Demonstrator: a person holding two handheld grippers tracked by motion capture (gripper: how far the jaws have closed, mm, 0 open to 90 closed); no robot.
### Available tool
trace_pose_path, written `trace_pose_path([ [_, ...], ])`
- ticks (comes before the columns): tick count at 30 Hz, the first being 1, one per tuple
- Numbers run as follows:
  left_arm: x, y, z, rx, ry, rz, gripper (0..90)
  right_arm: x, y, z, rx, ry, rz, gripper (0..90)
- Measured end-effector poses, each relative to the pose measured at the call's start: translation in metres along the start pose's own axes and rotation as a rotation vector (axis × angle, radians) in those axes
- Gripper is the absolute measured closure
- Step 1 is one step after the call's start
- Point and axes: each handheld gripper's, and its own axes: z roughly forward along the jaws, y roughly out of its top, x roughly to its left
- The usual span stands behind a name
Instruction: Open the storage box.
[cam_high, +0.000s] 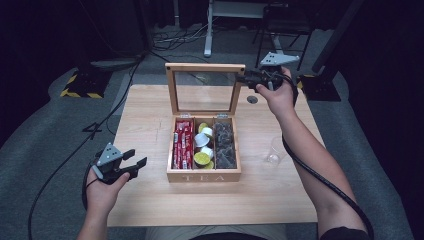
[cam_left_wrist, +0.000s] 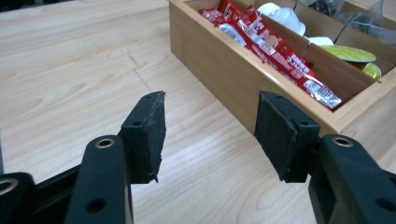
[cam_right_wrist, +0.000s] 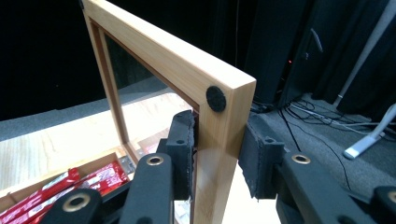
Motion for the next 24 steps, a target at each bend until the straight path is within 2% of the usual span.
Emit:
trace_pose_path([
  [3, 0.0, -0.002, -0.003, -0.003, 0.006, -0.01, 43.7, -0.003, 0.003, 0.006, 0.012, -0.017, -0.002, 66.0],
  [7, -0.001, -0.003, -0.004, 0.001, 0.006, 0.001, 43.6, -0.013, 0.003, 0.013, 0.009, -0.017, 0.033, 65.6],
  [12, -0.001, -0.004, -0.002, 0.007, 0.008, -0.014, 43.3, -0.022, 0.005, 0.026, 0.021, -0.055, 0.058, 64.0],
  [16, 0.0, -0.003, 0.001, 0.011, 0.003, -0.012, 43.0, -0.03, 0.003, 0.034, 0.022, -0.063, 0.082, 63.0],
  [21, 0.0, 0.0, 0.007, 0.012, -0.015, -0.005, 41.9, -0.039, 0.004, 0.043, 0.046, -0.067, 0.088, 59.4],
  [24, 0.0, 0.001, 0.008, 0.009, -0.018, -0.003, 41.9, -0.04, 0.005, 0.05, 0.062, -0.084, 0.095, 53.7],
])
